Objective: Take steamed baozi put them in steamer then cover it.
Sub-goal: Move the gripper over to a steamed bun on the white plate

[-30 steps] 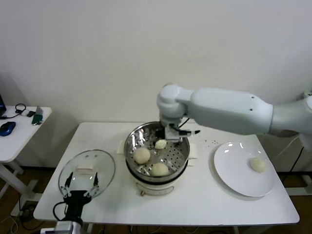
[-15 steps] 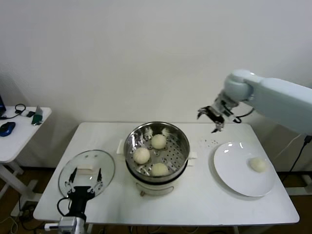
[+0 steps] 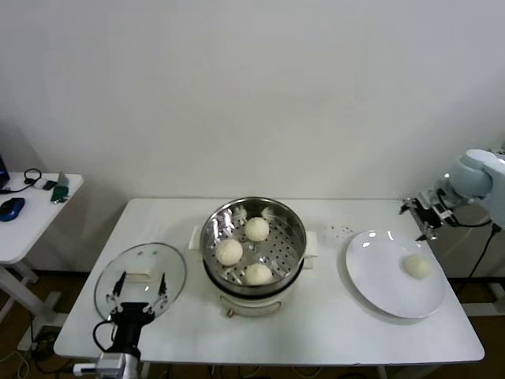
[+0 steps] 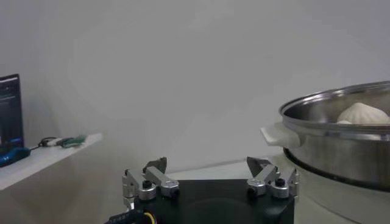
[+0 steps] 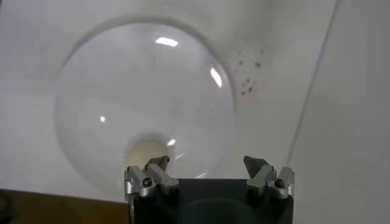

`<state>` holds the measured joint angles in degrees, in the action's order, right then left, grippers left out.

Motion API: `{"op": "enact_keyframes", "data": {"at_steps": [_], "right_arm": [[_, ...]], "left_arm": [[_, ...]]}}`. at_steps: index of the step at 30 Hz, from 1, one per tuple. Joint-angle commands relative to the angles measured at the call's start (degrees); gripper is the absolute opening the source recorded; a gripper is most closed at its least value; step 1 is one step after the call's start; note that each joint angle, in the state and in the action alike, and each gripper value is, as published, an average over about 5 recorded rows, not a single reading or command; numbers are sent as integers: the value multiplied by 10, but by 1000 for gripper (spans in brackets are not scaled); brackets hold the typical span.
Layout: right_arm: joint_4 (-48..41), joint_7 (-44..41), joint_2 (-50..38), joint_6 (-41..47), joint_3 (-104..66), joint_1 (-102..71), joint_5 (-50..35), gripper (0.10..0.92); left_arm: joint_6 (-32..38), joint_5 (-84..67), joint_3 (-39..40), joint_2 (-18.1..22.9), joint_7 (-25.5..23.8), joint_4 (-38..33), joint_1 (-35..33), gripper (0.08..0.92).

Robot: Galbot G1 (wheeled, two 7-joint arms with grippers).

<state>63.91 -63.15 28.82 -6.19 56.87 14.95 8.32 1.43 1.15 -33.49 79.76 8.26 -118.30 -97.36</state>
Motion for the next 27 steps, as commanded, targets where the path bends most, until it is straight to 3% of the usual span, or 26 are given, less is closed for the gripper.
{"op": "enact_keyframes", "data": {"at_steps": [1,12,27], "right_arm": [[-84,-13,-23,-25,-175,-176,89,823],[-136,-10,39,7,-210,-216,21,823],[-220,-21,116,-20,-227,-199,67,823]], "left_arm": [[0,4,-2,2,-1,-2,-3,823],[0,8,-5,5,0,-1,-7,823],[-1,7,-7,5,0,2,-3,823]]}}
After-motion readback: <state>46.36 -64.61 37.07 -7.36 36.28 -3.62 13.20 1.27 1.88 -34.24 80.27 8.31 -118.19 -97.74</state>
